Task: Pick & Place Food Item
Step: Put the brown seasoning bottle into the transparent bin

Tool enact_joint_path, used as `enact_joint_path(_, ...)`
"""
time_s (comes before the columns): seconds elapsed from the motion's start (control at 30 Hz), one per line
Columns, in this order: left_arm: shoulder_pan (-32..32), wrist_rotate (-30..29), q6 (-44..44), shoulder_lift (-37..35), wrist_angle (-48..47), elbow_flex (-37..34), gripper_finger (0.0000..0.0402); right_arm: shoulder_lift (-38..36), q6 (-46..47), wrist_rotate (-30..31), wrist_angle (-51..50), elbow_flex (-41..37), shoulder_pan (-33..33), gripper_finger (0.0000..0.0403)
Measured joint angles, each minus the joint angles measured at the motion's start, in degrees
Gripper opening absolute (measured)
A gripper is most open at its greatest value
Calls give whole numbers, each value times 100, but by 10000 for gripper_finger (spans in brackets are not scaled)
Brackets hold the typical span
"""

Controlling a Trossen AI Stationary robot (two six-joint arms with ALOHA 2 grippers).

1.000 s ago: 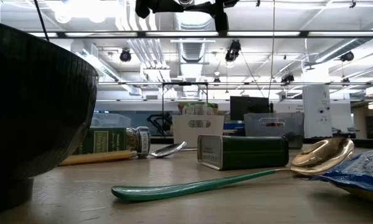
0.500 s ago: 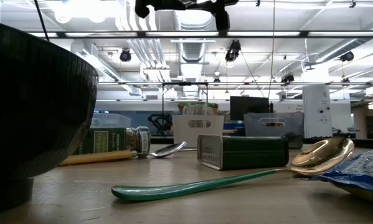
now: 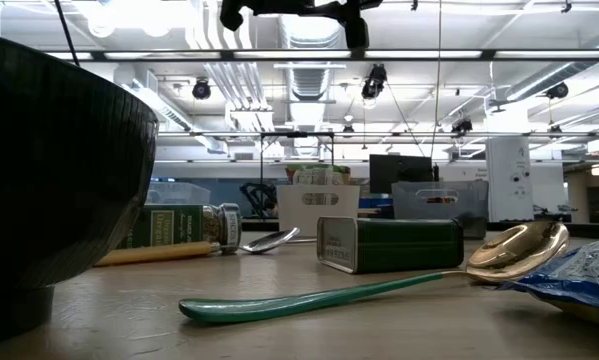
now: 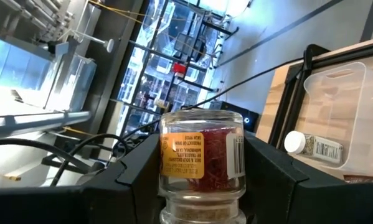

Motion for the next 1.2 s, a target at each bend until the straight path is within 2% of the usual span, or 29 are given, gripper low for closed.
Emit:
enact_joint_path(0.23,0,-3,-375,-22,-207,0,162,0,-79,88,-46,-11,-4,182)
enact_joint_path(0.4,2,-27,-490,-33,-288,4,191,2,-82,104,-55,-13,-7,182)
enact_joint_path(0.8,-2,-229,-702,-289,-380,11,196,67,-243,150,-456,-59,-5,182)
enact_joint_path(1.2,2,-261,-685,-326,-887,-11,196,85,-291,232,-169,-26,-7,182)
